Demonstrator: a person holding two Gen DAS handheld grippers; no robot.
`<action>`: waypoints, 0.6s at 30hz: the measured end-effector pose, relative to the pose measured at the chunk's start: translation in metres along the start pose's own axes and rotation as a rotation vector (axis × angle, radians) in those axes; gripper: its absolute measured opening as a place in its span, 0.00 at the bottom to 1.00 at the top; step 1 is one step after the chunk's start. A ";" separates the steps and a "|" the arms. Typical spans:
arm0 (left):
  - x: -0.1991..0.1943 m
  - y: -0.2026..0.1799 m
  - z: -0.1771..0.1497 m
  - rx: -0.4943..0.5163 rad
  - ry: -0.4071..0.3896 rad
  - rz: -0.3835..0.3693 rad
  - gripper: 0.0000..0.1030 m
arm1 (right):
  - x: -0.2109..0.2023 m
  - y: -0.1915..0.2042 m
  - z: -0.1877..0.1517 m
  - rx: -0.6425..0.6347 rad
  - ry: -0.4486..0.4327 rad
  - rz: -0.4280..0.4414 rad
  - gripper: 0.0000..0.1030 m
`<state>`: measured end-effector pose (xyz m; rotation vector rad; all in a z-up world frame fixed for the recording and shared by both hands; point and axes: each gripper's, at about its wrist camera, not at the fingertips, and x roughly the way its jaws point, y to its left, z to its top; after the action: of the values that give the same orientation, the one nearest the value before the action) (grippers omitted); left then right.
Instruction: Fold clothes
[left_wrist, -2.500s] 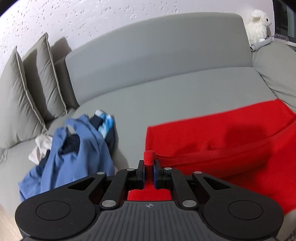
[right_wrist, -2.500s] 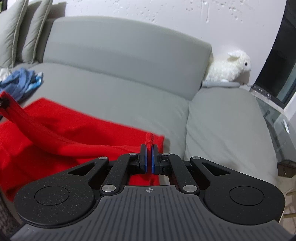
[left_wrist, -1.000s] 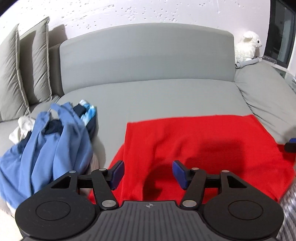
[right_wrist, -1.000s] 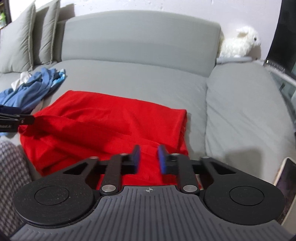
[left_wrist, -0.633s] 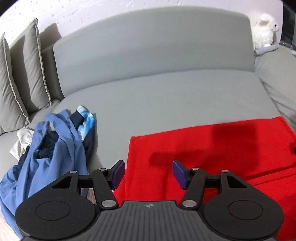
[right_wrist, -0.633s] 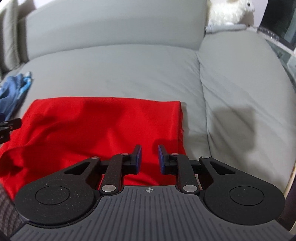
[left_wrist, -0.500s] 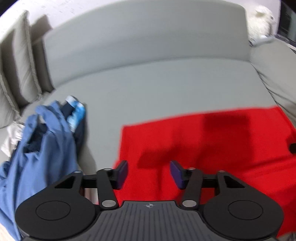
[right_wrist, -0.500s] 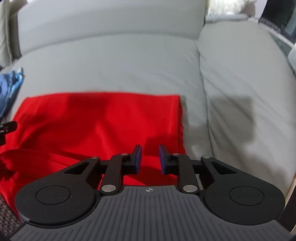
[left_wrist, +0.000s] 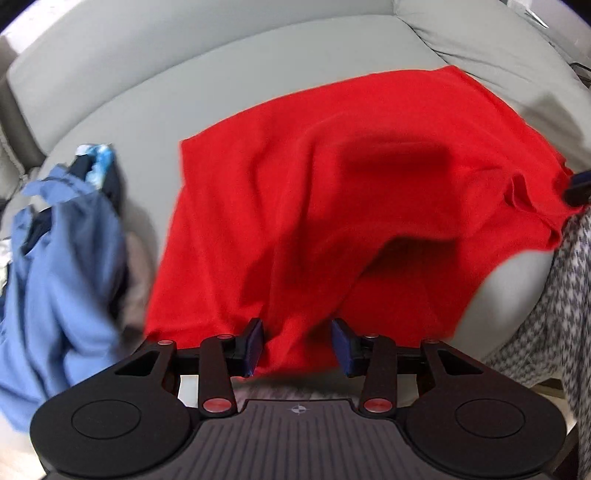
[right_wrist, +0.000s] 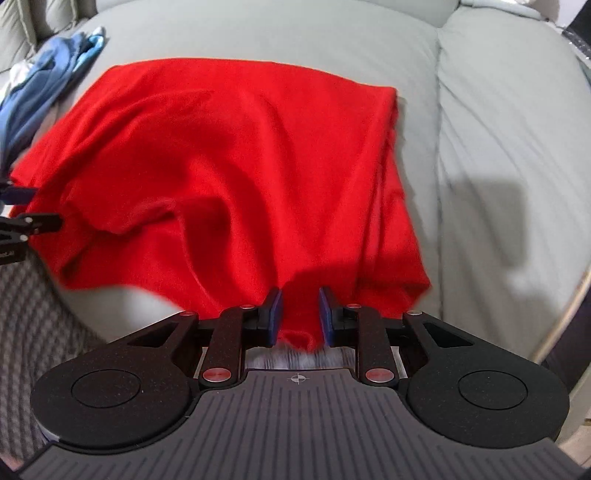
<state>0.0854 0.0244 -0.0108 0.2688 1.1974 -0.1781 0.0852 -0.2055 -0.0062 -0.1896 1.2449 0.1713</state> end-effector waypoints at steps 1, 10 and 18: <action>-0.005 0.001 -0.004 -0.019 -0.017 0.001 0.40 | -0.006 -0.001 -0.004 0.006 -0.017 -0.010 0.26; -0.038 -0.007 -0.020 -0.122 -0.242 0.015 0.62 | -0.037 0.000 -0.013 0.036 -0.225 0.063 0.33; -0.036 0.027 -0.043 -0.309 -0.299 0.019 0.61 | -0.036 -0.017 -0.023 0.131 -0.270 0.146 0.39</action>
<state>0.0418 0.0625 0.0117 -0.0176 0.9094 -0.0134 0.0567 -0.2281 0.0218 0.0375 0.9968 0.2324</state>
